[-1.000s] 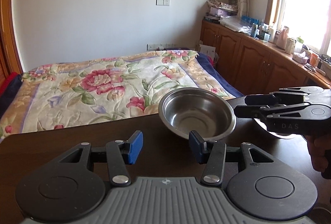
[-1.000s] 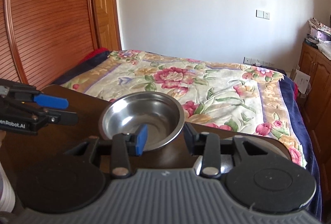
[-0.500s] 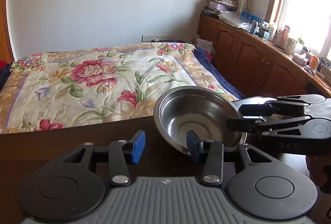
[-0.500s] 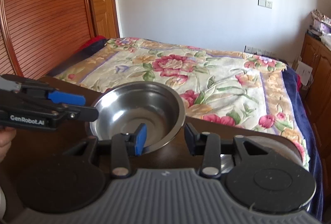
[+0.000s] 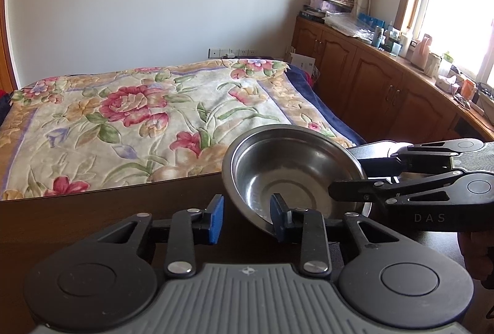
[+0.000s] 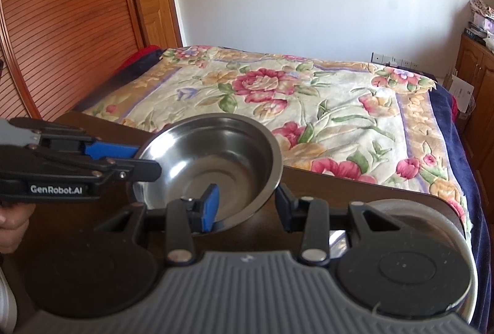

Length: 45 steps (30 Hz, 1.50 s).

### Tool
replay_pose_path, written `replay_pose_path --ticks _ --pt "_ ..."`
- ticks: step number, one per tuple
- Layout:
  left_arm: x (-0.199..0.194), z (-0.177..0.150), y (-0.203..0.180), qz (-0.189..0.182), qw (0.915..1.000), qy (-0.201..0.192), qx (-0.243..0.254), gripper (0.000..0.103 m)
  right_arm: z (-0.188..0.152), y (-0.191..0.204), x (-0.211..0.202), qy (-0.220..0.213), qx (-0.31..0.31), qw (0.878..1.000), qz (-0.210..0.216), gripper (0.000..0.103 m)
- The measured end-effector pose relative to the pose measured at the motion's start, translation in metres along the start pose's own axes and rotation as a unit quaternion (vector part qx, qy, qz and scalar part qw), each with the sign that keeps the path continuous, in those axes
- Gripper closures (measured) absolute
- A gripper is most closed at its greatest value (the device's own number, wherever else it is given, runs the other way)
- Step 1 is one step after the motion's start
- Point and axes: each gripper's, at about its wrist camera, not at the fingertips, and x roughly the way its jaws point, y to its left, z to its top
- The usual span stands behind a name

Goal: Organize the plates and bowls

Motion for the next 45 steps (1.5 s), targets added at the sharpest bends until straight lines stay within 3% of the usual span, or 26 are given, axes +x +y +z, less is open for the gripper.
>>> replay_pose_path --ticks 9,19,43,45 --pt "-0.003 -0.002 0.001 0.009 0.9999 0.007 -0.002 0.079 -0.001 0.001 -0.005 -0.003 0.006 1.000 0.004 0.077" --pt "-0.025 -0.004 0.000 0.010 0.9999 -0.003 0.004 0.080 -0.003 0.009 -0.024 -0.017 0.006 1.000 0.000 0.081" --pt "-0.110 -0.018 -0.043 -0.007 0.9985 -0.042 0.036 0.083 -0.013 0.027 -0.100 -0.056 -0.008 0.998 -0.032 0.089" --pt "-0.113 -0.020 -0.045 -0.004 0.9984 -0.041 0.038 0.088 -0.015 0.030 -0.105 -0.057 -0.013 0.998 -0.036 0.090"
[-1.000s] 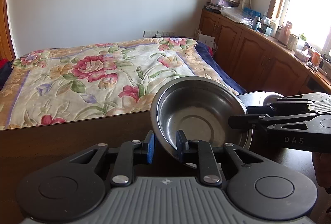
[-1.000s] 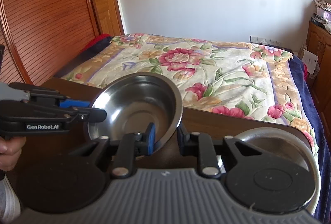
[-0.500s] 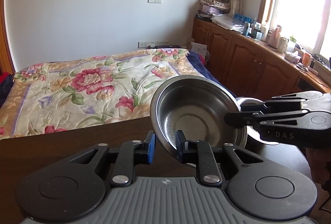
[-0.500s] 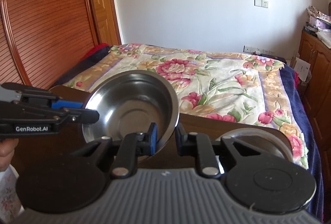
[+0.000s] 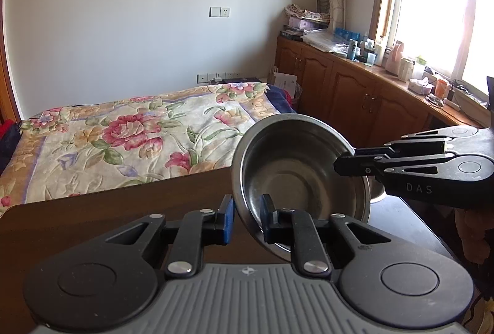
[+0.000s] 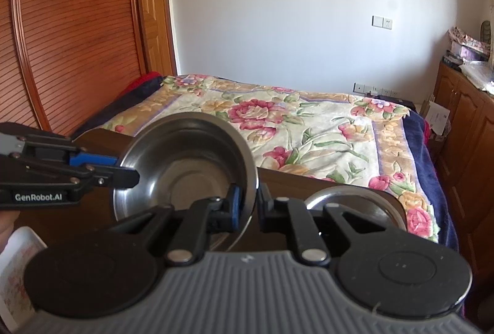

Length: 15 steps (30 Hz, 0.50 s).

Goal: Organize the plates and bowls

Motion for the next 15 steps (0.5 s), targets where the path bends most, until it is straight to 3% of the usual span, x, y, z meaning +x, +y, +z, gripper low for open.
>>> replay_pose_path --ticks 3,15 --pt "-0.009 -0.004 -0.004 -0.003 1.0000 -0.001 0.000 0.092 -0.003 0.003 -0.008 -0.003 -0.001 1.000 0.000 0.091" --pt "-0.055 -0.016 -0.024 -0.007 0.9994 -0.030 0.013 0.093 -0.013 0.013 -0.047 -0.024 -0.008 1.000 -0.006 0.091"
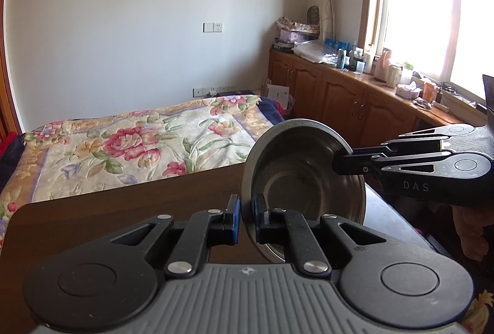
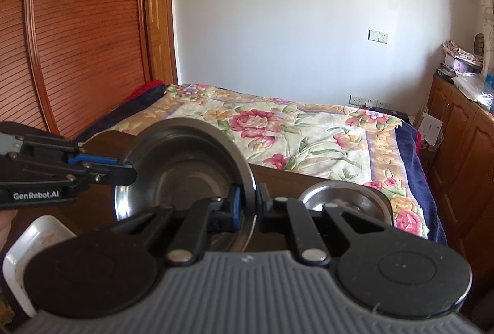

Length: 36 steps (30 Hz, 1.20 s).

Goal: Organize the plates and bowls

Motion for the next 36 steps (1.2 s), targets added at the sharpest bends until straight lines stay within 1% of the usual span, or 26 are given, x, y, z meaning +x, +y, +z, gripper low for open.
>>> replay_pose_path --ticks 9,18,28,36 --pt "-0.031 -0.014 -0.014 -0.013 0.9998 -0.012 0.009 0.093 -0.011 0.009 -0.030 -0.009 -0.010 1.000 -0.006 0.091" --pt "-0.047 -0.039 -0.025 -0.029 0.9995 -0.004 0.009 0.093 -0.029 0.016 -0.044 -0.001 -0.006 1.000 -0.011 0.090" --pt "-0.047 -0.063 -0.030 -0.036 0.9992 0.018 0.004 0.093 -0.052 0.021 -0.046 0.017 0.004 1.000 -0.006 0.090" --pt "-0.041 -0.082 -0.031 -0.032 0.9988 0.036 0.007 0.093 -0.070 0.025 -0.044 0.032 0.010 0.999 0.004 0.090"
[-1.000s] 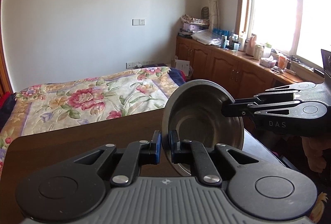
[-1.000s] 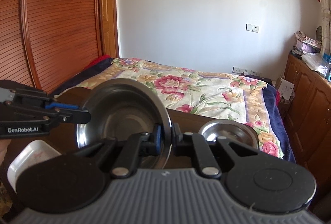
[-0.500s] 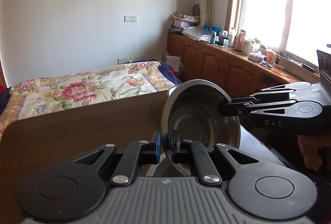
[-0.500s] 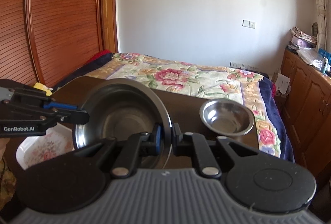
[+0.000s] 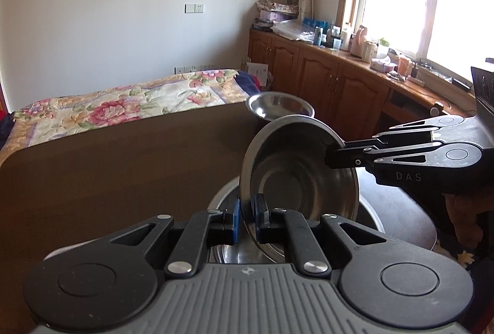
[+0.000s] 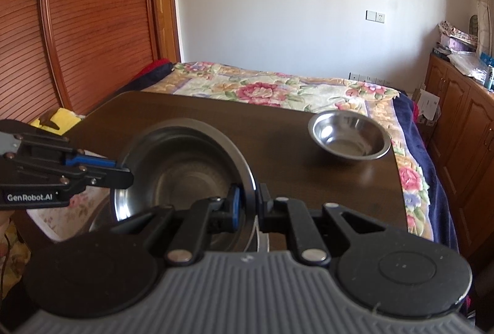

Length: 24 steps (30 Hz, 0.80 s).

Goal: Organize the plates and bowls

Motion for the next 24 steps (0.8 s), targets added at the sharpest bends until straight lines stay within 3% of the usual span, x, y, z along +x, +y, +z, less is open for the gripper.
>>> replay_pose_path --ticks 16,24 --pt "0.011 -0.023 0.004 0.006 0.9995 0.029 0.003 0.092 -0.020 0.010 0.010 0.021 -0.013 1.000 0.011 0.090" --pt "0.014 -0.023 0.002 0.014 0.9995 0.026 0.013 0.091 -0.021 0.013 0.013 0.026 -0.038 0.999 0.008 0.090"
